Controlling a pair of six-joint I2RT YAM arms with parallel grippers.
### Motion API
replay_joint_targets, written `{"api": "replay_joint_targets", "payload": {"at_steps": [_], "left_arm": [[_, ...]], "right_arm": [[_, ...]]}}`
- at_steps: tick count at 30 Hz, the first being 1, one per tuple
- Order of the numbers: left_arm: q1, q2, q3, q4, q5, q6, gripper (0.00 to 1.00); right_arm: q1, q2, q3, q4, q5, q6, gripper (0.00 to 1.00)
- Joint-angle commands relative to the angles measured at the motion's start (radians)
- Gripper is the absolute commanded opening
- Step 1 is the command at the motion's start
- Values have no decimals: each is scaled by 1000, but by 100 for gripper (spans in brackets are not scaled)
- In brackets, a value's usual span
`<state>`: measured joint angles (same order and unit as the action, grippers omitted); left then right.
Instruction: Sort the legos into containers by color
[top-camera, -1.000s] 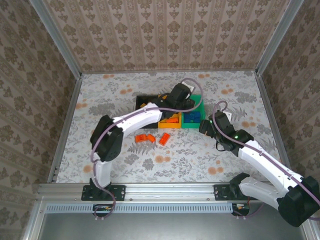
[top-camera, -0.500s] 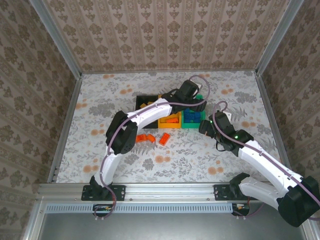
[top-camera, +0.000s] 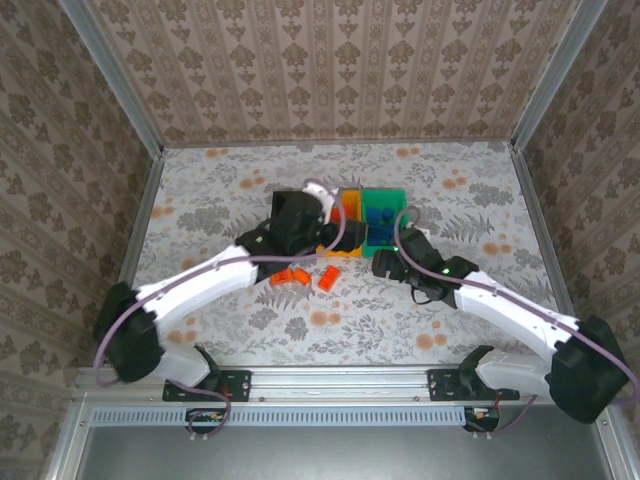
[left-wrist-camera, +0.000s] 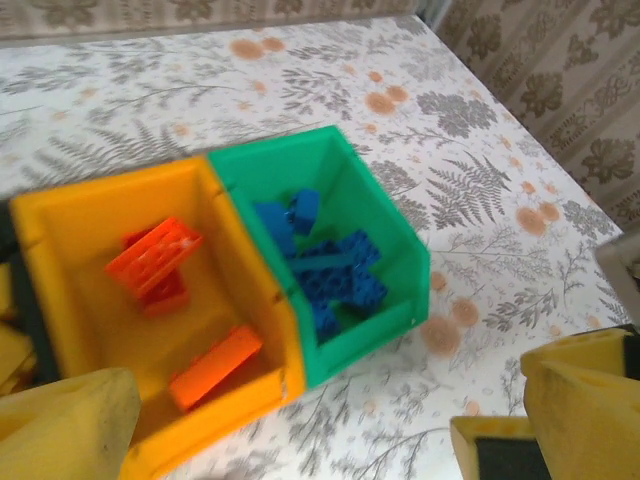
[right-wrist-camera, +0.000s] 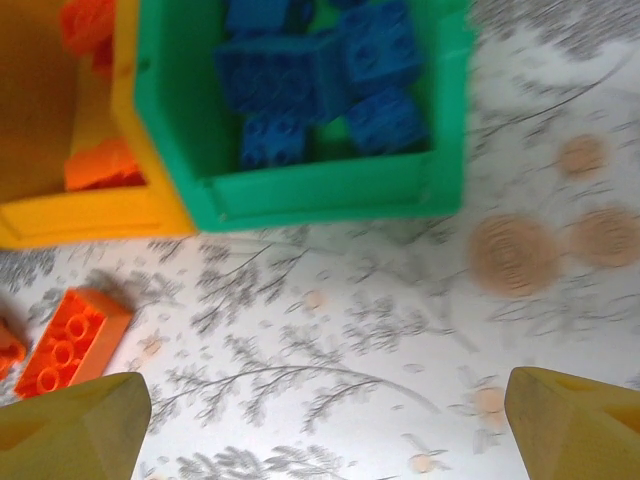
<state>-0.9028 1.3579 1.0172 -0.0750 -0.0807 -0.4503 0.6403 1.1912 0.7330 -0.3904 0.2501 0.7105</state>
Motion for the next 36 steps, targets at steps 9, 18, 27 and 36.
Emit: {"api": "replay_joint_targets", "payload": {"at_steps": [9, 18, 27, 36], "left_arm": [[-96, -502, -421, -194, -259, -192, 100], [-108, -659, -505, -263, -281, -236, 100], [-107, -709, -516, -298, -302, -233, 100], [-107, -712, -519, -310, -314, -238, 100]], "right_arm": [[270, 375, 190, 143, 138, 224, 91], [305, 599, 366, 60, 202, 309, 87], [305, 721, 465, -63, 204, 307, 69], [290, 647, 347, -68, 205, 301, 44]]}}
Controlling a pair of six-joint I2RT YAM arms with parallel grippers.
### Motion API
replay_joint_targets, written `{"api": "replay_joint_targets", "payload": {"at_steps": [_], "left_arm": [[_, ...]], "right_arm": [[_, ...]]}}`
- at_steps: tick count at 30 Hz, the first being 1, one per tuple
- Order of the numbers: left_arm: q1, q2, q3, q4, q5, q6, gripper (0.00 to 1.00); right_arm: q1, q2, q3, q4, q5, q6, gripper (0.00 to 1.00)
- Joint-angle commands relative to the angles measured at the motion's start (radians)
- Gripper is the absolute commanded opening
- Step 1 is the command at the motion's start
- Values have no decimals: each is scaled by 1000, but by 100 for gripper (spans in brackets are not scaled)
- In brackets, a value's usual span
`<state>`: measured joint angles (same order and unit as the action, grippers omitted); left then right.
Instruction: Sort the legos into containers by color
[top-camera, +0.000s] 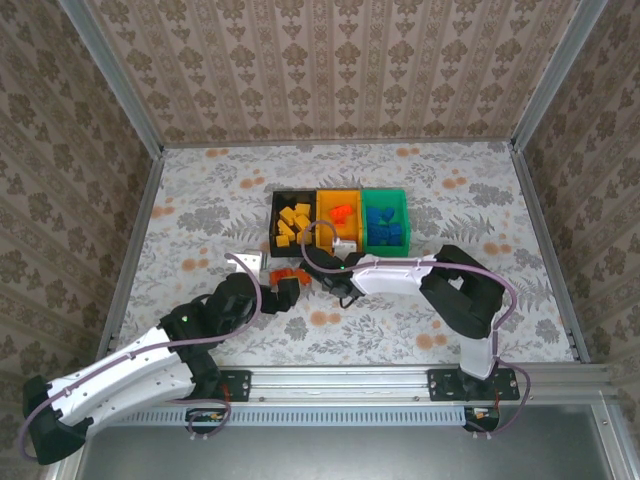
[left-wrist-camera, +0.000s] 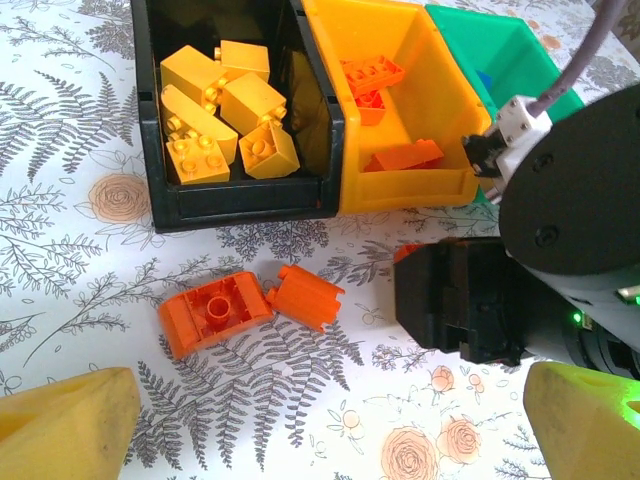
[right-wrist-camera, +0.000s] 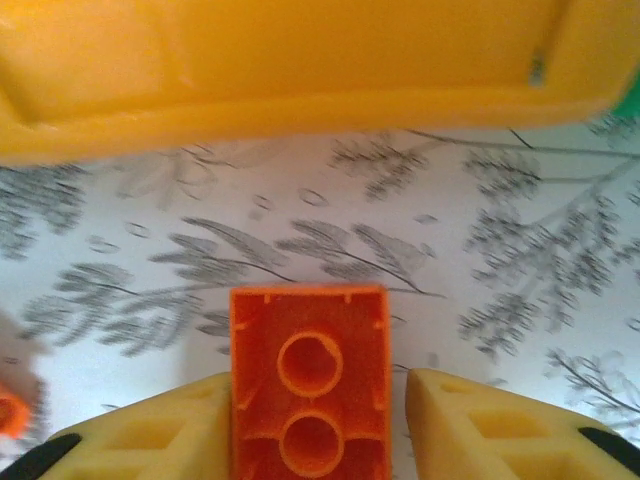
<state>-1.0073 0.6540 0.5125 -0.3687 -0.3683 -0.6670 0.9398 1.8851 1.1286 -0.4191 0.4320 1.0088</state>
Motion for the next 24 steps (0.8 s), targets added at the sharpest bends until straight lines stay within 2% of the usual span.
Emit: {"api": "replay_joint_targets", "payload": {"at_steps": [1, 9, 14, 18, 24], "left_arm": [[-3, -8, -14, -16, -28, -23, 100], [-1, 13, -15, -24, -26, -25, 100], [0, 13, -33, -35, -24, -39, 100], [2, 15, -53, -41, -25, -67, 100], [4, 6, -68, -54, -18, -95, 100]], "right_arm": [[-12, -60, -64, -32, 21, 0, 42], [-44, -220, -131, 4, -33, -144, 31], [-96, -320, -41, -45, -90, -292, 30], [-164, -255, 103, -79, -120, -364, 31], [-249, -31, 336, -93, -163, -391, 32]]}}
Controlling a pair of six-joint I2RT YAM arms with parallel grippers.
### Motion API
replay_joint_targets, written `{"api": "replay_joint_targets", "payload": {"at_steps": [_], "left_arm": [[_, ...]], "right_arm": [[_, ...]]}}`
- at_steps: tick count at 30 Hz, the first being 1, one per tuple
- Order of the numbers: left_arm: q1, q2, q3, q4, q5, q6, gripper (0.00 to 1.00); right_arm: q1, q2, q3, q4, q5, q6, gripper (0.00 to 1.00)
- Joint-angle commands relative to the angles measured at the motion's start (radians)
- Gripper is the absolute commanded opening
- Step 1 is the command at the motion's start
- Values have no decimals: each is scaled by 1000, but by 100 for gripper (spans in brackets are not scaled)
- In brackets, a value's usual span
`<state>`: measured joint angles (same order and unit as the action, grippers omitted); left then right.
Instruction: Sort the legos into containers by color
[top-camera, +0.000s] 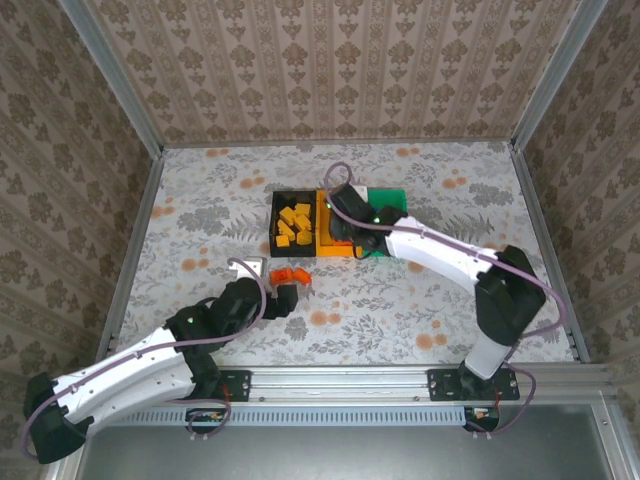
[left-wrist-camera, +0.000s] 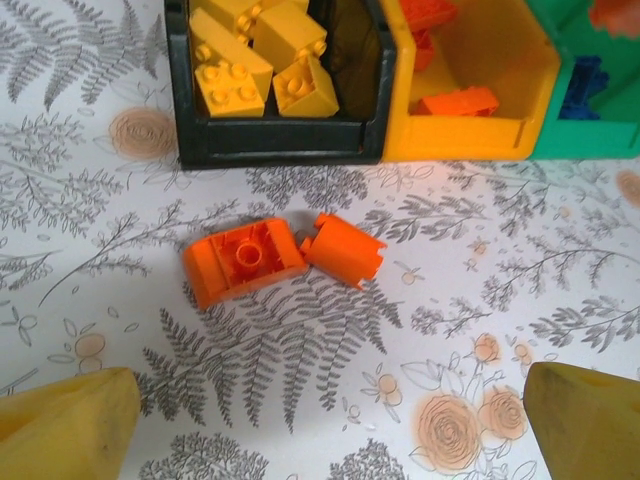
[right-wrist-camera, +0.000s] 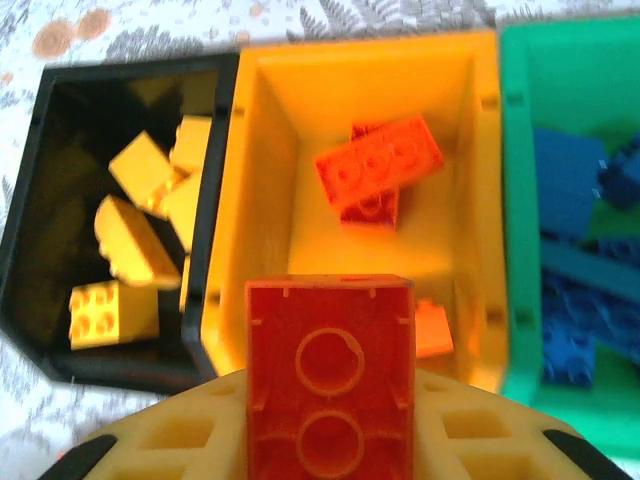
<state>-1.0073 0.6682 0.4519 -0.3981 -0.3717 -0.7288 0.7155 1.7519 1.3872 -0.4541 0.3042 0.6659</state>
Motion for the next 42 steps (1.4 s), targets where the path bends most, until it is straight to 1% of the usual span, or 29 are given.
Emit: {"api": "replay_joint_targets", "payload": {"at_steps": [1, 5, 6, 7, 9, 13, 17, 21, 24, 27, 30, 33, 36, 42], "left_arm": [[3, -8, -7, -29, -13, -33, 100], [5, -14, -4, -50, -15, -44, 100], [4, -17, -4, -55, -17, -47, 100], [5, -21, -4, -57, -18, -49, 100], [6, -29, -5, -62, -18, -50, 100], [8, -39, -4, -71, -18, -50, 100], [10, -50, 1, -81, -22, -49, 100], [11, -68, 4, -99, -34, -53, 100], [12, -91, -1, -113, -42, -60, 100], [15, -113, -12, -116, -38, -65, 100], [16, -126, -20, -127, -38, -75, 100], [15, -134, -25, -139, -36, -86, 100], [18, -140, -27, -151, -34, -90, 100], [19, -140, -34, -145, -32, -96, 100]], "right_arm": [[-31, 136, 112, -64, -36, -50, 32], [-45, 248, 231, -76, -39, -60, 34], [-46, 265, 252, -102, -34, -59, 35], [-47, 276, 266, -106, -36, -57, 38], [-48, 285, 282, -101, -44, -54, 49], [-41, 235, 256, -86, -62, -57, 67], [-7, 122, 139, 5, -97, -72, 74], [44, 18, -19, 97, -201, -86, 76], [100, 2, -91, 124, -238, -103, 77], [155, 33, -136, 176, -247, -123, 77], [181, 94, -136, 219, -256, -136, 77], [198, 157, -107, 242, -233, -167, 77], [200, 218, -66, 232, -222, -172, 73], [199, 273, -68, 233, -185, -176, 66]]}}
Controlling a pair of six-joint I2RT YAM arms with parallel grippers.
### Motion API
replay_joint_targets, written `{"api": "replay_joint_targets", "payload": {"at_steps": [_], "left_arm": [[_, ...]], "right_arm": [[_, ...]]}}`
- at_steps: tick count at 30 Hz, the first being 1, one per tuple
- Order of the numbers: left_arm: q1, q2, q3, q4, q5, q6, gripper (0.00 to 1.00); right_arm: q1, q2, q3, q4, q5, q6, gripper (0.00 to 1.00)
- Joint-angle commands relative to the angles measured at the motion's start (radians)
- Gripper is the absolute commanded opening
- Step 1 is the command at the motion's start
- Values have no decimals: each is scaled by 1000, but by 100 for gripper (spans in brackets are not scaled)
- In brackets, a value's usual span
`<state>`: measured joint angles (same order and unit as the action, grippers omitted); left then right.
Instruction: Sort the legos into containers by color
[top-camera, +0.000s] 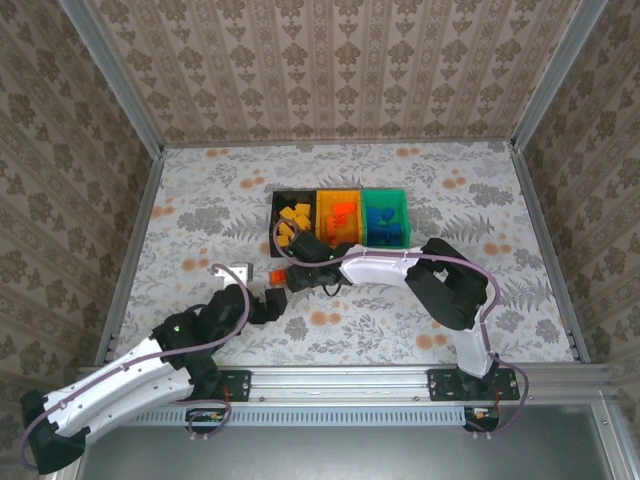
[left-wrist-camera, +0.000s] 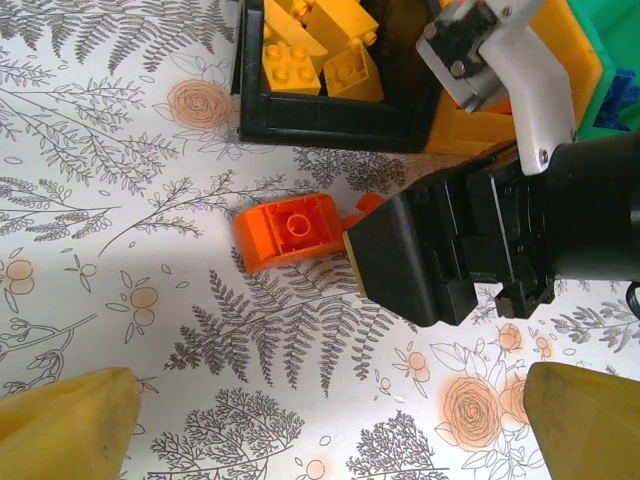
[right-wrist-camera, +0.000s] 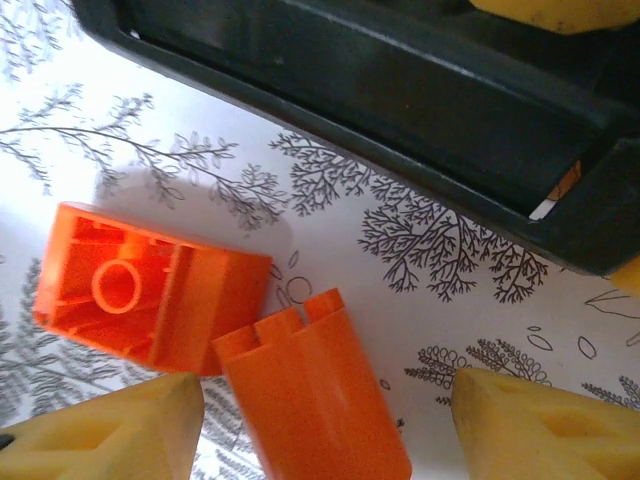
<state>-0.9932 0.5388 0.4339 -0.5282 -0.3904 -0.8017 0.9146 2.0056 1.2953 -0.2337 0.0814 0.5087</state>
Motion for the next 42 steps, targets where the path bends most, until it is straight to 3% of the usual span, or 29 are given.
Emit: {"api": "replay_joint_targets", "payload": {"at_steps": [1, 8, 15, 23, 29, 34, 42], "left_arm": [[5, -11, -18, -12, -13, -25, 100], [10, -10, -31, -3, -10, -31, 100], [16, -10, -32, -1, -5, -33, 100], [25, -5, -47, 13, 0, -31, 100], [31, 14, -54, 31, 9, -31, 100], [31, 33, -49, 30, 14, -31, 100], [33, 32, -50, 27, 21, -35, 100]], "right_arm": [[0, 22, 21, 13, 38, -21, 64], [6, 27, -4, 22, 45, -46, 48], [10, -81, -99, 46, 16, -34, 37], [14, -350, -250, -42, 16, -11, 35], [-18, -505, -209, -173, 107, -38, 35], [-111, -447, -69, -216, 132, -30, 35], [-232, -159, 205, -289, 181, 27, 35]]}}
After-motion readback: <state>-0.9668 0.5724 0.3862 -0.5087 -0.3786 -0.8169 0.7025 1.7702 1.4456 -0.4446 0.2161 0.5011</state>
